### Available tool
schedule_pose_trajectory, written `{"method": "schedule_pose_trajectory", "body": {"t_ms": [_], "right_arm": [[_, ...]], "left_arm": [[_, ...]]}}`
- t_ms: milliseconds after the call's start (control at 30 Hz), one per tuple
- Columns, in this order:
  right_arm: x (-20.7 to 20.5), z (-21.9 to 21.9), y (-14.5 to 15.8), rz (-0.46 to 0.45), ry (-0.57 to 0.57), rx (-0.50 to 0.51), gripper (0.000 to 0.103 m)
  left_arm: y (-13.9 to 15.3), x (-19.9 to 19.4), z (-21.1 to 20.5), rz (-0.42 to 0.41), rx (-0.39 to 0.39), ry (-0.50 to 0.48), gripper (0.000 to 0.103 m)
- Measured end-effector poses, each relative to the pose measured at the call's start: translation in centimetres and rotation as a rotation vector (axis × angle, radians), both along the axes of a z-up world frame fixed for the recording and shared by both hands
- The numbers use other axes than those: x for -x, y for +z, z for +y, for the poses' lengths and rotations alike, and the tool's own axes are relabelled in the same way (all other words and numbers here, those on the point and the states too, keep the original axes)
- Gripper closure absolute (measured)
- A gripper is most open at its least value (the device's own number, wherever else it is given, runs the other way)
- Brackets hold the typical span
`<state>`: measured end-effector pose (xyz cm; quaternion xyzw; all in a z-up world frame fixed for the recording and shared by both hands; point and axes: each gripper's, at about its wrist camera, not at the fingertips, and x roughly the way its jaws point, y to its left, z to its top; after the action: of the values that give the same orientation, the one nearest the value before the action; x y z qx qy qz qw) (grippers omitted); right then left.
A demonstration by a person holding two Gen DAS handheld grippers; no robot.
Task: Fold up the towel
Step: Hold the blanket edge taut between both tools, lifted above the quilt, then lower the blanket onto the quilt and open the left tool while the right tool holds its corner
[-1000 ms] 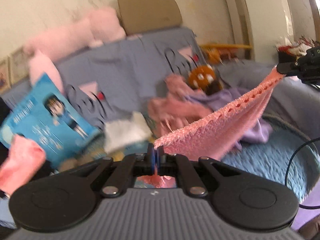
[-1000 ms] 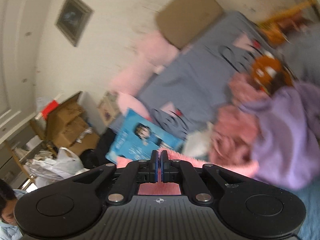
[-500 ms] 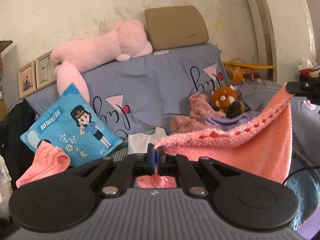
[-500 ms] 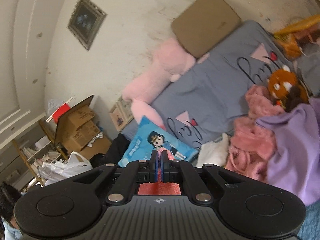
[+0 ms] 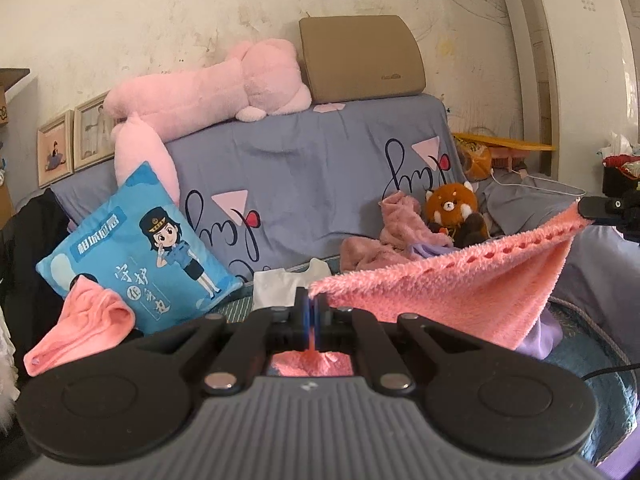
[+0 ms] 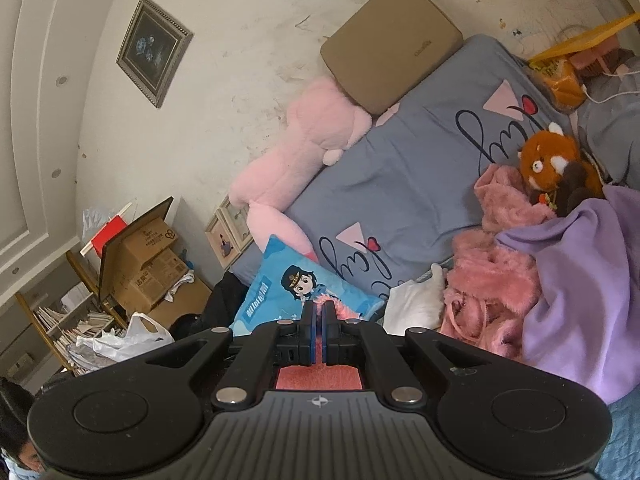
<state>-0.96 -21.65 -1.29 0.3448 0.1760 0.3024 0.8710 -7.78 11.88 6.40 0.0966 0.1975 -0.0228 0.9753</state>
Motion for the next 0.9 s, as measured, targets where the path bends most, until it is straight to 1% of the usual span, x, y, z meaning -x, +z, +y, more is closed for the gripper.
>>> {"method": "schedule_pose_trajectory", "body": {"t_ms": [100,233,333,433,567,633,733,833,900], "right_arm": [[-0.6,-0.1,0.4,-0.001,0.007,-0.022,0.1],[-2.2,0.4,0.6,0.004,0.014,-0.022,0.1],[-4.1,1.0,0.1,0.031,0.012,-0.015,0.1],[-6.2,1.8,-0.9,0.071,0.007,-0.008,0.1],[-8.8,2.4,-1.6,0.1,-0.022,-0.008,0.1],[-9.5,2.7,-1.0,0.085,-0.029,-0.014,0.1],[-9.7,3.0,0.3,0.031,-0.027,-0.013,0.1],[-8.5,3.2,0.9,-0.016,-0.012,0.014,0.1],[-7.5,3.3,0.0,-0.006,0.01,0.046,0.1]], "left_arm": [[0.6,0.0,0.2,-0.016,0.006,-0.007,0.1],[1.6,-0.6,1.0,-0.029,0.032,-0.009,0.1],[1.4,-2.2,1.5,-0.003,0.027,0.006,0.1],[0.7,-4.5,1.8,0.025,0.014,0.024,0.1],[-0.1,-7.5,2.3,0.048,0.011,0.041,0.1],[0.1,-8.9,2.7,0.05,0.026,0.052,0.1],[1.3,-10.1,3.1,0.014,0.03,0.075,0.1],[2.4,-9.6,3.6,-0.031,0.048,0.084,0.1],[2.0,-8.3,3.6,-0.043,0.04,0.083,0.1]]}}
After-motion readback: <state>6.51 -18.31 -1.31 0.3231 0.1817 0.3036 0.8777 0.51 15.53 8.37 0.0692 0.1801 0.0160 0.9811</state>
